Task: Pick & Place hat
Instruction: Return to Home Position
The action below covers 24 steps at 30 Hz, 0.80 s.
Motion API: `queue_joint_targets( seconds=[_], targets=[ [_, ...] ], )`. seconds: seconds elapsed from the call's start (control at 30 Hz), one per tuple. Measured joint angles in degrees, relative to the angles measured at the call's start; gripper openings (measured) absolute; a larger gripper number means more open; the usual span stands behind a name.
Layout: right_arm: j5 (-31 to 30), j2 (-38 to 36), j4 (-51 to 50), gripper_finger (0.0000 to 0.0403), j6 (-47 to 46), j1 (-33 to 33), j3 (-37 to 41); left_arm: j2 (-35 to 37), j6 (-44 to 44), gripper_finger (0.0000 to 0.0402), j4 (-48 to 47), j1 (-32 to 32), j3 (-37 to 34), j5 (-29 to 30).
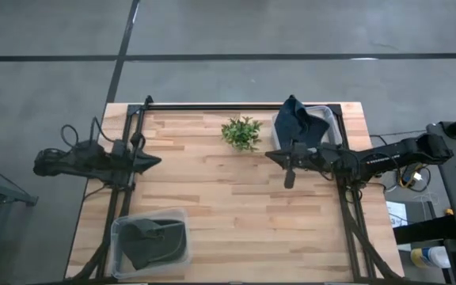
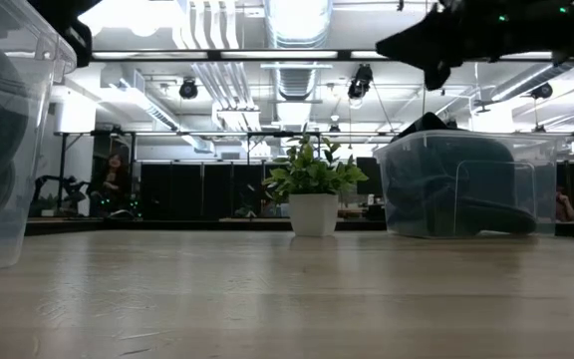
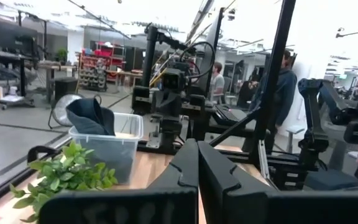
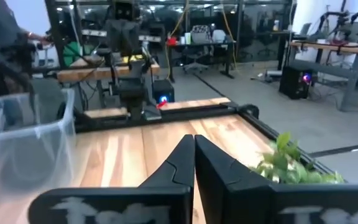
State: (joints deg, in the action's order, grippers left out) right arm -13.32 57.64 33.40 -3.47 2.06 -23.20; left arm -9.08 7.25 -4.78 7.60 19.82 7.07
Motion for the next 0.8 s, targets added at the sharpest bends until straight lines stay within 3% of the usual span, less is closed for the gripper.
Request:
queue_joint_targets(
  seconds=[0.33, 0.4, 0.67, 0.8],
  targets=[
    [-0.3, -15.2, -0.4, 0.0009, 0.4, 0.0, 11.1, 8.7, -3.3, 0.0, -6.2, 0.0, -0.9, 0.1],
    [-0.5, -18.2, -0.2, 0.0009, 0.5, 0.0, 12.8, 8.9, -4.3, 0.0, -10.2, 0.0, -1.6, 0.3],
    [-1.7, -28.6, -0.4, 0.0009, 2.1, 0.0, 17.3, 8.9, -5.3, 0.0, -11.9, 0.0, -1.2, -1.1],
    [-2.5, -32.5, -5.6, 0.0009, 1.4, 0.0, 18.4, 8.9, -5.2, 0.0, -12.7, 0.0, -2.3, -1.1]
  ],
)
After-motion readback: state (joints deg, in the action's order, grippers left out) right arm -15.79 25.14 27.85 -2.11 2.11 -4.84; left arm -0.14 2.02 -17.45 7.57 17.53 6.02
